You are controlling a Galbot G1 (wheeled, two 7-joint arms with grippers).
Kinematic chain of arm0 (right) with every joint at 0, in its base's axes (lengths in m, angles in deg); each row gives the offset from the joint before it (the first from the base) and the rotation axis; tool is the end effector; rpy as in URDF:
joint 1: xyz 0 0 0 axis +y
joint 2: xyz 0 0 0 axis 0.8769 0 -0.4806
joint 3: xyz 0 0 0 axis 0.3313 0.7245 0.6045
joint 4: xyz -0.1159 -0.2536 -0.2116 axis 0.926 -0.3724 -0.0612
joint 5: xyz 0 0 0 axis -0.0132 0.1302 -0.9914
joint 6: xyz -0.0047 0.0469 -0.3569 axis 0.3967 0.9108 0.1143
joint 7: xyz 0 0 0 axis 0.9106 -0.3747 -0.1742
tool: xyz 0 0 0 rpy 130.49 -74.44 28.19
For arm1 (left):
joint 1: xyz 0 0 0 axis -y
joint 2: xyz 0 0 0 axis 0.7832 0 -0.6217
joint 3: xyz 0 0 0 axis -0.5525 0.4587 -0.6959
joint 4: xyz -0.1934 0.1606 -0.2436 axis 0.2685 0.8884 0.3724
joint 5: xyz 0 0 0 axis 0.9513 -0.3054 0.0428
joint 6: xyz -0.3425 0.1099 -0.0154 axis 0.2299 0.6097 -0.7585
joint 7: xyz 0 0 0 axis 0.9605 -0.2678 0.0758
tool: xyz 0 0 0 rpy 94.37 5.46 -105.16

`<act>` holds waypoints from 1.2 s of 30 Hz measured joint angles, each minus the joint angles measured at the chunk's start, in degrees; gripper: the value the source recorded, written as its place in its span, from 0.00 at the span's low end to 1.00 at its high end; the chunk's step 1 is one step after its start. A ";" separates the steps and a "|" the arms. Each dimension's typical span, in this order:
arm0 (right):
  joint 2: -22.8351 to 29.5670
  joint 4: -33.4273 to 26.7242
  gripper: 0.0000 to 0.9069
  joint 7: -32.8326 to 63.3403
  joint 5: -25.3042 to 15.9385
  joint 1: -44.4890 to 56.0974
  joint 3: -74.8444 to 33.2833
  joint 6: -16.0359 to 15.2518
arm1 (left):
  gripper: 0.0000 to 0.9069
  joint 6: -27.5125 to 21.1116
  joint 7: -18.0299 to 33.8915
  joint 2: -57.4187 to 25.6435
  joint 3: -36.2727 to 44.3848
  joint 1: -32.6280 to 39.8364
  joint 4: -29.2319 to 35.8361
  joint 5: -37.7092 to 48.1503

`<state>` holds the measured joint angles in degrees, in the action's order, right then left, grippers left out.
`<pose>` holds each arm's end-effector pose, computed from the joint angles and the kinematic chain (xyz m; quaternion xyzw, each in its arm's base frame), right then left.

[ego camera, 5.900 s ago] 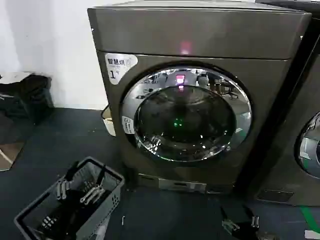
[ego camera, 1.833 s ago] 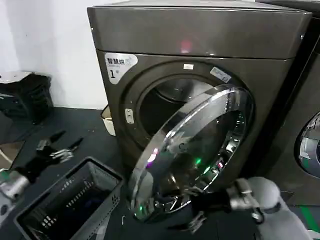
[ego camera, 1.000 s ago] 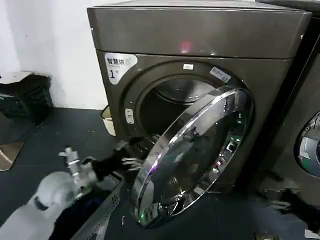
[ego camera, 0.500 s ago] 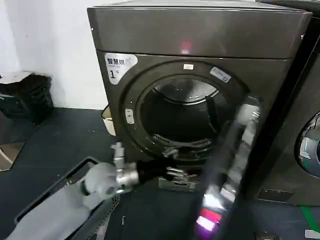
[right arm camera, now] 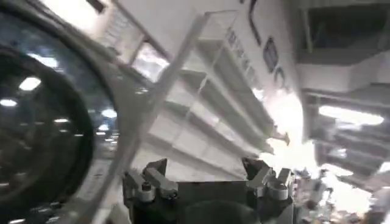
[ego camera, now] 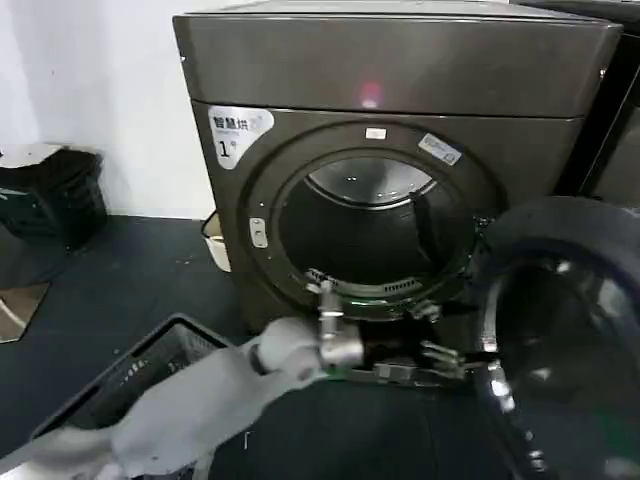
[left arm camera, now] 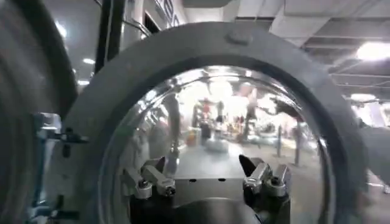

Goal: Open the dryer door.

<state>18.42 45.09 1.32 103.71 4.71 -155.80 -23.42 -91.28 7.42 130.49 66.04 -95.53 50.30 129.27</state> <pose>-0.0804 -0.4265 -0.0281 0.5225 0.8098 -0.2668 0.0085 0.4010 -0.1824 -0.1753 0.7072 0.7032 -0.0726 0.0117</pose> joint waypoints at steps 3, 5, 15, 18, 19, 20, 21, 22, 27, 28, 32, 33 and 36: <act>-0.52 -0.43 1.00 0.43 0.01 0.85 -2.64 -1.23 | 1.00 0.40 0.33 2.67 1.84 1.11 -2.27 -0.43; -0.73 -1.01 1.00 0.46 0.00 1.51 -4.49 -1.70 | 1.00 1.08 1.09 4.48 2.93 1.87 -3.77 -0.55; -0.76 -2.59 1.00 -0.22 -0.04 3.04 -9.66 -1.19 | 1.00 3.39 4.45 12.39 5.93 4.83 -11.12 -4.66; -0.70 -2.85 1.00 -0.47 -0.02 3.06 -9.79 -0.68 | 1.00 3.84 5.89 14.15 6.69 5.47 -12.53 -7.11; -0.63 -2.87 1.00 -0.55 -0.02 3.03 -9.78 -0.48 | 1.00 3.86 6.14 14.64 6.81 5.72 -12.93 -7.56; -0.56 -2.95 1.00 -0.55 -0.04 2.97 -9.74 -0.33 | 1.00 3.86 6.23 15.10 6.90 5.79 -13.13 -7.87; -0.55 -3.05 1.00 -0.57 -0.07 2.94 -9.73 -0.30 | 1.00 3.91 6.22 15.38 6.96 5.94 -13.22 -8.06; -0.56 -3.16 1.00 -0.58 -0.13 2.92 -9.73 -0.27 | 1.00 4.14 6.24 15.58 7.16 6.27 -13.36 -8.63; -0.66 -3.54 1.00 -0.83 -0.26 2.79 -9.89 0.16 | 1.00 6.01 8.27 17.13 7.87 7.05 -15.11 -11.38; -0.66 -3.54 1.00 -0.77 -0.32 2.75 -9.89 -0.01 | 1.00 6.32 8.78 17.46 7.87 6.99 -15.59 -11.46; -0.66 -3.98 1.00 -0.60 -0.40 2.82 -10.12 -0.12 | 1.00 8.77 10.68 19.01 8.71 6.91 -17.57 -13.05; -0.66 -4.02 1.00 -0.60 -0.40 2.87 -10.21 -0.10 | 1.00 8.78 10.75 19.33 8.89 6.91 -17.92 -13.07; -0.67 -4.07 1.00 -0.60 -0.40 2.91 -10.34 -0.10 | 1.00 9.06 11.12 19.73 8.94 6.94 -18.38 -13.05</act>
<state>17.74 41.02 0.72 103.30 7.62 -166.14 -23.52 -82.21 18.54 150.22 74.98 -88.59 31.93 116.22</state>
